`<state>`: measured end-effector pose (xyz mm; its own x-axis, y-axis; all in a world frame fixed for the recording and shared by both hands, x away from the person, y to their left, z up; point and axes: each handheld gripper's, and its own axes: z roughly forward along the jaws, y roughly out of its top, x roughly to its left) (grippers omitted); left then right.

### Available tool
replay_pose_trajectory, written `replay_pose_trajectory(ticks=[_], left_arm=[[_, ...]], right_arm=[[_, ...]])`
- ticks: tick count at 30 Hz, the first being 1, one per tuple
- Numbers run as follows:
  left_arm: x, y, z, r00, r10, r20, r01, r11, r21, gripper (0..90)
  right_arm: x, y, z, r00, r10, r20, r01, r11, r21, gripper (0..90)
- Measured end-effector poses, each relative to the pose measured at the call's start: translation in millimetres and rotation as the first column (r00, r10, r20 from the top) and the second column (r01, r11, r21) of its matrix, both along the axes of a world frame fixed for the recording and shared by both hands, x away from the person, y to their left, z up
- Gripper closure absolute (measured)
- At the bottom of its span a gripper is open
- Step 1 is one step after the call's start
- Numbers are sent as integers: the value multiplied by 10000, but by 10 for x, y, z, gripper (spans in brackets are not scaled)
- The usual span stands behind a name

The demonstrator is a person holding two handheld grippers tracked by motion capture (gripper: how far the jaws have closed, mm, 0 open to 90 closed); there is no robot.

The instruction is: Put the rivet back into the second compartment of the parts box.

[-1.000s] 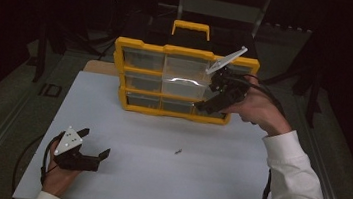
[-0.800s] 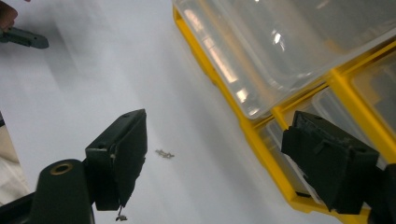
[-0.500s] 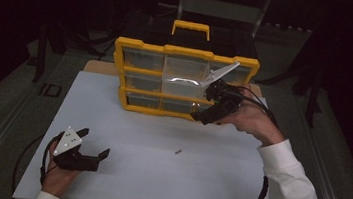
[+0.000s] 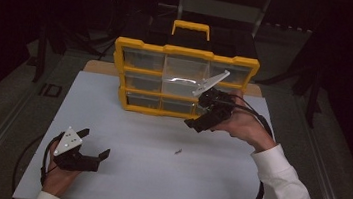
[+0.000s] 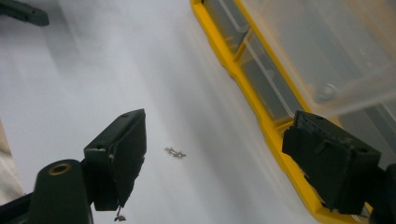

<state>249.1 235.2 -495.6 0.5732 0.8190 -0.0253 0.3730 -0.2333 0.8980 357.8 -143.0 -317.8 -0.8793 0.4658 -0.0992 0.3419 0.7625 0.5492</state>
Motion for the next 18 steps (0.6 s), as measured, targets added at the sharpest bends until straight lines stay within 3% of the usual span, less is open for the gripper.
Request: replay_pose_trajectory(ticks=[6, 13, 18], left_arm=[[-2, 14, 1, 10000, 31, 3, -31, 10000, -9, 2], [-8, 14, 4, 10000, 41, 26, -41, 10000, -14, 2], [-9, 16, 8, 10000, 33, 46, -33, 10000, 16, 2]], right_arm=[[-72, 94, -53, 9997, 247, 82, -246, 9996, -122, 193], [-112, 139, -242, 9994, 340, -43, -341, 9990, -284, 189], [-110, 118, -373, 9995, 254, -183, -256, 9996, -135, 193]])
